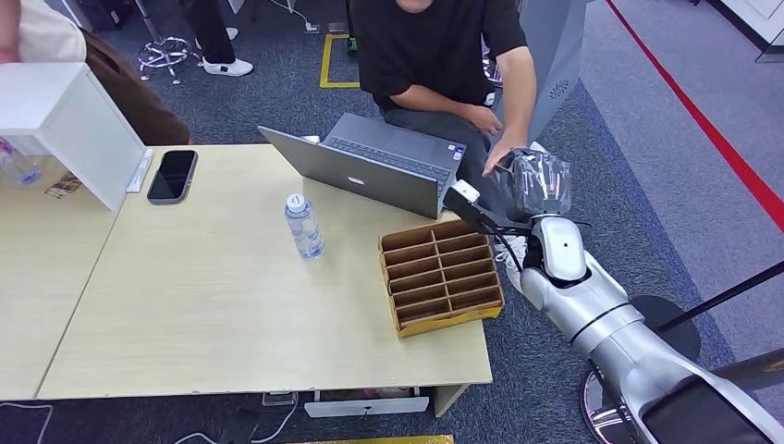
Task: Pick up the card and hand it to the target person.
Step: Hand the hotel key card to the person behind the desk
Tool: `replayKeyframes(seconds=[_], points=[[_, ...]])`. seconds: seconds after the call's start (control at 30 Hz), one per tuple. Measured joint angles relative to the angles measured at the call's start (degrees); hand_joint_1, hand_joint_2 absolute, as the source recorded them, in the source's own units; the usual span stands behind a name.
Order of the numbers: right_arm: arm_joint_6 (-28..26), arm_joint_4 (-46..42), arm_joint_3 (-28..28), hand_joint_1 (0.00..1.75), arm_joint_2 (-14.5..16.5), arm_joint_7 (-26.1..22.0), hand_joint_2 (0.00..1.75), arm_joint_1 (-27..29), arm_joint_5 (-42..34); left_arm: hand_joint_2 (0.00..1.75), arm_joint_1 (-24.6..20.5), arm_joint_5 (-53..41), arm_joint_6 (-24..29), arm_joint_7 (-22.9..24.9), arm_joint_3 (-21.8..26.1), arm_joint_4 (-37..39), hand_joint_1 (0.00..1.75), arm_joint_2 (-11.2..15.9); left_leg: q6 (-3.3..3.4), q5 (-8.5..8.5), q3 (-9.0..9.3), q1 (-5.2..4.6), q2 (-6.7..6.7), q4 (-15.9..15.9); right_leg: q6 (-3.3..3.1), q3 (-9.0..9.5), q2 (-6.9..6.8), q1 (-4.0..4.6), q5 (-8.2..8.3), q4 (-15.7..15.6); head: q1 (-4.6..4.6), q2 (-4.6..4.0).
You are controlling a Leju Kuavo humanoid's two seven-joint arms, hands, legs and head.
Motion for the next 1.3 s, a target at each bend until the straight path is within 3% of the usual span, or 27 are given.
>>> replayKeyframes(seconds=[0.07,0.1,0.53,0.93,1.0,1.17,1.3], points=[[-0.02,0.47,0.14,0.16,0.15,-0.06,1.75,0.06,0.23,0.0,0.0,-0.05,-0.03,0.01,0.0,0.0,0.0,0.0,0.0,0.0,0.0,0.0,0.0,0.0,0.0,0.0,0.0,0.0,0.0,0.0,0.0,0.0],[0.07,0.72,0.21,0.0,0.22,-0.12,1.75,0.08,0.4,0.0,-0.01,-0.09,-0.05,0.02,0.0,0.0,0.0,-0.01,0.0,0.0,0.0,0.0,0.0,0.0,0.0,0.0,0.0,0.0,0.0,0.0,0.0,0.0],[3.97,4.54,0.83,0.0,1.16,0.54,1.75,0.17,0.88,0.0,-0.07,-0.33,-0.21,0.26,0.0,0.0,0.0,0.01,0.0,0.01,0.01,0.0,0.0,0.01,0.0,0.0,0.0,0.0,0.0,0.0,-0.01,0.0],[-5.36,3.64,-0.59,0.0,1.33,0.58,1.75,4.37,-0.42,0.0,0.01,0.26,-0.1,-0.22,0.0,0.0,0.0,0.01,0.0,0.01,0.02,0.0,0.0,0.01,0.0,0.01,0.0,0.0,0.0,0.0,0.01,0.0],[-6.12,2.46,-2.13,0.0,1.72,-1.94,1.75,6.2,-0.83,0.0,0.04,0.51,-0.06,-0.55,0.0,0.0,0.0,0.01,0.0,0.01,0.01,0.0,-0.01,0.01,0.0,0.02,-0.01,0.0,0.0,0.0,0.0,0.0],[-6.51,-0.9,-8.54,0.0,4.57,-14.52,1.75,11.12,-4.42,0.0,0.07,0.91,0.04,-1.25,0.0,0.0,0.0,-0.02,0.0,0.0,0.01,0.01,-0.03,0.01,0.0,0.02,-0.02,0.01,0.0,0.0,-0.01,0.0],[-6.57,-3.47,-14.8,0.0,7.93,-25.35,1.75,14.59,-13.26,0.0,0.21,1.49,0.18,-1.89,0.0,0.0,0.0,-0.01,0.0,0.01,0.01,0.02,-0.05,0.0,0.0,0.02,-0.04,0.01,0.0,0.0,-0.01,0.0]])
